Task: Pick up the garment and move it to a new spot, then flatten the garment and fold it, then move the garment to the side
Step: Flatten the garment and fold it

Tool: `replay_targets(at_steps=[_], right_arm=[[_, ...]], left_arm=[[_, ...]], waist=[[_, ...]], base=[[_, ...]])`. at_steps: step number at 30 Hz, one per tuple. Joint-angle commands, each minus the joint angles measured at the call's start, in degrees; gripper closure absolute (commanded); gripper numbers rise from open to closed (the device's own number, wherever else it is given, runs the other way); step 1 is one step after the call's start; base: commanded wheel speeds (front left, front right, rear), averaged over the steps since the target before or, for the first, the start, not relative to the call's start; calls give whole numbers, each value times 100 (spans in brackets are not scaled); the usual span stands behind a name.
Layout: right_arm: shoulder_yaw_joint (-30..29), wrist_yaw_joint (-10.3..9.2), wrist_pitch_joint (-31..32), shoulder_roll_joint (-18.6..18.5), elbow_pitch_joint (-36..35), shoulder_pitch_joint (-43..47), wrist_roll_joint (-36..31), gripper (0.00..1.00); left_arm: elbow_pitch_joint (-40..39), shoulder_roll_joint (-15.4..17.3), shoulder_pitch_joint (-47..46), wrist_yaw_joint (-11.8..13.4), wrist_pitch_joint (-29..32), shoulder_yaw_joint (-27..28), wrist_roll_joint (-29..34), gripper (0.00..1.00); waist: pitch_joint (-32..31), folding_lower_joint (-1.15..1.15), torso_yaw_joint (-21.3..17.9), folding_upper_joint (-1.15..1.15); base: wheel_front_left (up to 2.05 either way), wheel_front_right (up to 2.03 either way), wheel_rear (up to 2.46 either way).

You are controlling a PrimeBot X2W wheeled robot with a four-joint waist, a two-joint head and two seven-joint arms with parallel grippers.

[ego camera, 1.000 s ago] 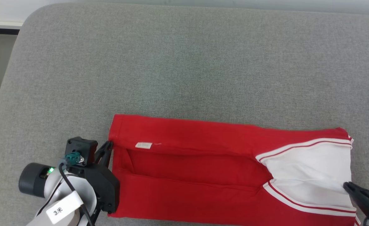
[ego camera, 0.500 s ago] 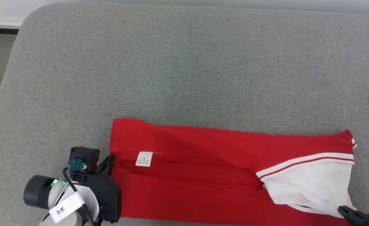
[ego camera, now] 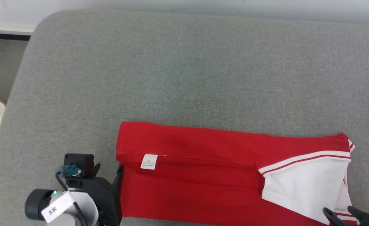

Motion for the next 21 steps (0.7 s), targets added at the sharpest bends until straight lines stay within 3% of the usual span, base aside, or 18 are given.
replay_targets(at_steps=[1, 6, 9, 10, 16, 17, 21], right_arm=[[-100, 1, -211, 35, 64, 165, -12, 0], [-192, 1, -1002, 41, 359, 375, 222, 0], [-260, 1, -1608, 37, 641, 416, 218, 0], [-260, 1, -1608, 37, 641, 416, 218, 0], [-495, 1, -2970, 36, 1383, 361, -34, 0], [-536, 1, -3418, 32, 1617, 281, -161, 0], [-500, 1, -4290, 36, 2041, 76, -295, 0]], left_arm=[[-26, -15, 158, 78, -127, 93, -84, 0], [-186, -125, 374, 168, -492, 311, -233, 0], [-337, -266, 436, 202, -1262, 609, -165, 0], [-337, -266, 436, 202, -1262, 609, -165, 0], [-310, -559, 626, -176, -2524, 939, -290, 0], [-241, -556, 656, -292, -2813, 958, -212, 0], [-97, -441, 466, -495, -3119, 884, 96, 0]], waist=[[-245, 0, 126, -1], [-537, 0, 186, -1], [-742, 0, 182, -1], [-742, 0, 182, -1], [-1056, 0, 129, -1], [-1121, 0, 82, -1], [-1180, 0, -17, -1]], base=[[0, 0, 0], [0, 0, 0], [0, 0, 0], [0, 0, 0], [0, 0, 0], [0, 0, 0], [0, 0, 0]])
